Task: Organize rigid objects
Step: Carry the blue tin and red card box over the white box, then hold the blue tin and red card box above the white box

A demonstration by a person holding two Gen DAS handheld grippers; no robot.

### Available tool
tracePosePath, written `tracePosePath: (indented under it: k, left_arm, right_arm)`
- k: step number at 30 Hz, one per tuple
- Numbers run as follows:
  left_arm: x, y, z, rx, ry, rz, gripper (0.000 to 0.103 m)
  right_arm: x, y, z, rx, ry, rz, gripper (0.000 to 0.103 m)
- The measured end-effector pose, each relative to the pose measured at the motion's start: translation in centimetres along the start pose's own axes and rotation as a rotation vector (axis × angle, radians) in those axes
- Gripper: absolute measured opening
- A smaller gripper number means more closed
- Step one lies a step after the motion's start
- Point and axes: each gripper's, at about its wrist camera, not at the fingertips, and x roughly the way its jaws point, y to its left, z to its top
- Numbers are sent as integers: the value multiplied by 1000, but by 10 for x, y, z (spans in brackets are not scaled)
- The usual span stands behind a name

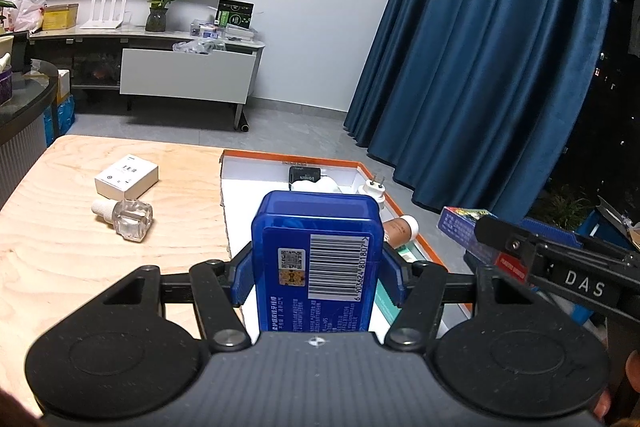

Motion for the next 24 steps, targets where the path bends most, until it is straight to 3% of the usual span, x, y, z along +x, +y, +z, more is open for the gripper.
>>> tracePosePath:
  k: [24]
  left_arm:
    - [1, 1, -6, -6, 10, -6, 63]
  right_arm:
    - [4, -1, -1, 6, 4, 1, 71]
